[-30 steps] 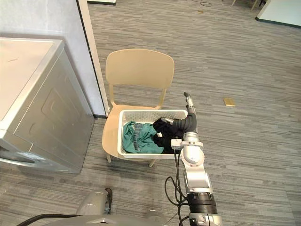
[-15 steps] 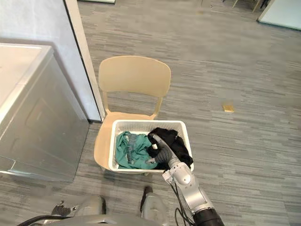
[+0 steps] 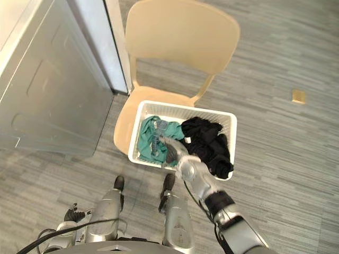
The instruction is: Pick up the laundry basket with both hands and put the clothes into the washing machine.
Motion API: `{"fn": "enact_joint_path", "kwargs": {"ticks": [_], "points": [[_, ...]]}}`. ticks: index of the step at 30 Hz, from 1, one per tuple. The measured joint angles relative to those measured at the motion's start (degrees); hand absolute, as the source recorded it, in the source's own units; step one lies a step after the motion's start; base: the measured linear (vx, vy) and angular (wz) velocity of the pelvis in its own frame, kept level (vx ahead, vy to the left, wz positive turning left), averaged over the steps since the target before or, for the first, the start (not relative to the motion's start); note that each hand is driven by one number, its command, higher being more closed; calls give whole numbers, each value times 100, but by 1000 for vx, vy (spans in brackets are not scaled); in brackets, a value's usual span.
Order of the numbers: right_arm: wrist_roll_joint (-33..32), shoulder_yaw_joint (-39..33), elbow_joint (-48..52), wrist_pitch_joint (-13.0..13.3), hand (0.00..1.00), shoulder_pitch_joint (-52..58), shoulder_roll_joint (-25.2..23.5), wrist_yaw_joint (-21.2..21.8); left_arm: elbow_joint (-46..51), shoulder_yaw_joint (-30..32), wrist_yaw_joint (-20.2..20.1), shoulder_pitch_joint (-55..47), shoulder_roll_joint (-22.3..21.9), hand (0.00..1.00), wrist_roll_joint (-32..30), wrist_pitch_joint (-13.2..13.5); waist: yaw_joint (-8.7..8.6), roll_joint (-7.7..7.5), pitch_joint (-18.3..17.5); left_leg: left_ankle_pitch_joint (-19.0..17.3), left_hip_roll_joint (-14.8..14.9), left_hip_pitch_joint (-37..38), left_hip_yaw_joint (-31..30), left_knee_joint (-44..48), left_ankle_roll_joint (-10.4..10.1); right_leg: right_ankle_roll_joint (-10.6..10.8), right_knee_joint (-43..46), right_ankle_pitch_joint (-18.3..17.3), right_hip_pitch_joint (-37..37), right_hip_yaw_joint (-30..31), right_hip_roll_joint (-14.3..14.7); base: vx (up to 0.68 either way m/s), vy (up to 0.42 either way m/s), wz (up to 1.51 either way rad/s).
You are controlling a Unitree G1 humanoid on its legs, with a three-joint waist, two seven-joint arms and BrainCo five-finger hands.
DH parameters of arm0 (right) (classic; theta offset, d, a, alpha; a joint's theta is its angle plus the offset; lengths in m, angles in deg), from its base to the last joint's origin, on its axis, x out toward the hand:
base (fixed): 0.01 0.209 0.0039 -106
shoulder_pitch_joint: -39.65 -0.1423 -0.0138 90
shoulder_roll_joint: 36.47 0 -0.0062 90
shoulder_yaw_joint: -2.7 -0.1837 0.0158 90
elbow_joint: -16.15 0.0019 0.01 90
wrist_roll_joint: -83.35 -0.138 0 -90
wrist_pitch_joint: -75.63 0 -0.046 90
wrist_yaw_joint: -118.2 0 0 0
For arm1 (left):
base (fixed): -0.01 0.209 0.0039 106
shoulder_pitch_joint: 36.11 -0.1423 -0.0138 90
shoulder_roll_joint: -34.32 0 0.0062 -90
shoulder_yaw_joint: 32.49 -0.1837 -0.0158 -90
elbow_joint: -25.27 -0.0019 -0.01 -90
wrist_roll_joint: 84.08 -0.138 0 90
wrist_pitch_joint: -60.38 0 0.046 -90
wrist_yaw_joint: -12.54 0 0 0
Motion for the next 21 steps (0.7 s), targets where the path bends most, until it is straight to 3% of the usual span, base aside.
{"fn": "enact_joint_path", "kwargs": {"ticks": [4, 8, 14, 21], "points": [[514, -161, -576, -308, 0, -996, -4, -578, 91, -167, 144, 6, -38, 0, 92, 5, 38, 144, 206, 134, -88, -379, 28, -7, 36, 12, -302, 313, -256, 37, -40, -74, 41, -1], [856, -210, -702, -531, 0, -1236, -39, -896, 167, -278, 187, 44, -128, 0, 202, 14, 40, 198, 261, 163, -120, -552, 94, 2, 57, 17, -525, 501, -361, 107, -45, -27, 48, -8], [1080, -217, -761, -768, 0, -1319, -124, -1107, 254, -319, 313, 113, -153, 0, 351, 22, 38, 210, 267, 195, -137, -724, 134, -7, 56, 18, -609, 586, -533, 169, -45, 8, 31, -5], [1079, -229, -1244, -776, 0, -1696, -80, -1190, 266, -551, 381, 308, -150, 0, 545, 100, 91, 365, 345, 223, -154, -887, 112, -13, 57, 12, -741, 678, -619, 148, -50, 0, 0, 0]]}}
